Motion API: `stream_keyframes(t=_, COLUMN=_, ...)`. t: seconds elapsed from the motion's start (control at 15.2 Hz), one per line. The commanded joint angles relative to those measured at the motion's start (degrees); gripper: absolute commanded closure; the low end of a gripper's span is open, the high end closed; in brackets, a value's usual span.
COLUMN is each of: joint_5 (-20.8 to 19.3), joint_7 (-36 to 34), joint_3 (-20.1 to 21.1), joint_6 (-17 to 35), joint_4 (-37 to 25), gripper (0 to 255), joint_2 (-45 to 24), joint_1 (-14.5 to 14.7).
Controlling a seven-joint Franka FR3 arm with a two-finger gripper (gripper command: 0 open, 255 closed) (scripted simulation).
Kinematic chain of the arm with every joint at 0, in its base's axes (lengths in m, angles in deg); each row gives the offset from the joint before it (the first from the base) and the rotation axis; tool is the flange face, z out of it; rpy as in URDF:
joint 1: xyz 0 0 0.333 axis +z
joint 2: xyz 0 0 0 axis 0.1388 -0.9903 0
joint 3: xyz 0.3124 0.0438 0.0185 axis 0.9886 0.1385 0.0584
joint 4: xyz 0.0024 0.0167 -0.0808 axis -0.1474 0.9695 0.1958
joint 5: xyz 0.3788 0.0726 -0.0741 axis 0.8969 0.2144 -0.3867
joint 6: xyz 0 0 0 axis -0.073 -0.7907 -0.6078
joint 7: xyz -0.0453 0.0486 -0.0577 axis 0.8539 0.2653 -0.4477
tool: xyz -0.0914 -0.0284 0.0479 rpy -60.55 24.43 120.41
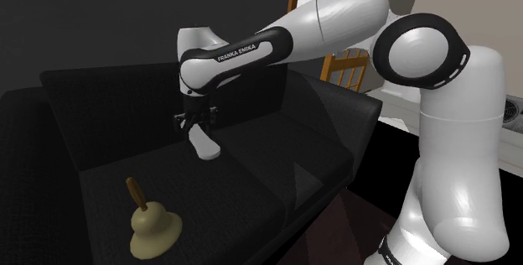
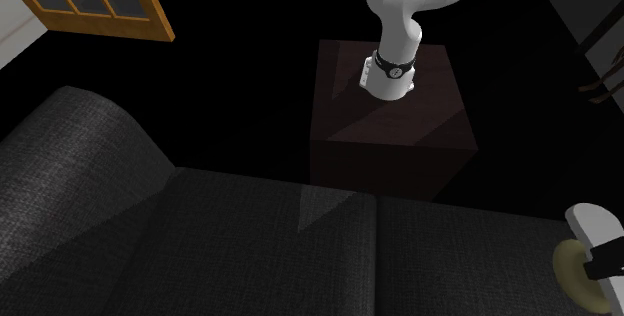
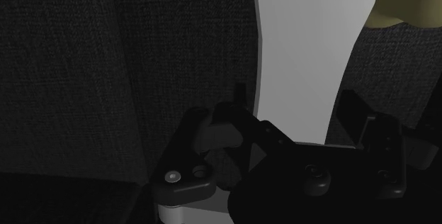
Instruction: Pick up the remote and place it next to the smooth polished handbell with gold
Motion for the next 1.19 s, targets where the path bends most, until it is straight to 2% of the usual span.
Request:
stream_keyframes(t=0.0, joint_5=-0.1, joint_7=-0.1, joint_3=0.0, joint_6=1.3, joint_4=0.8, gripper=255, joint_2=-0.5, joint_1=0.0)
stream_keyframes(t=1.12, joint_5=-0.7, joint_7=-0.7, joint_3=-0.3, joint_6=12.2, joint_4=5.9, gripper=255, joint_2=-6.2, joint_1=0.1)
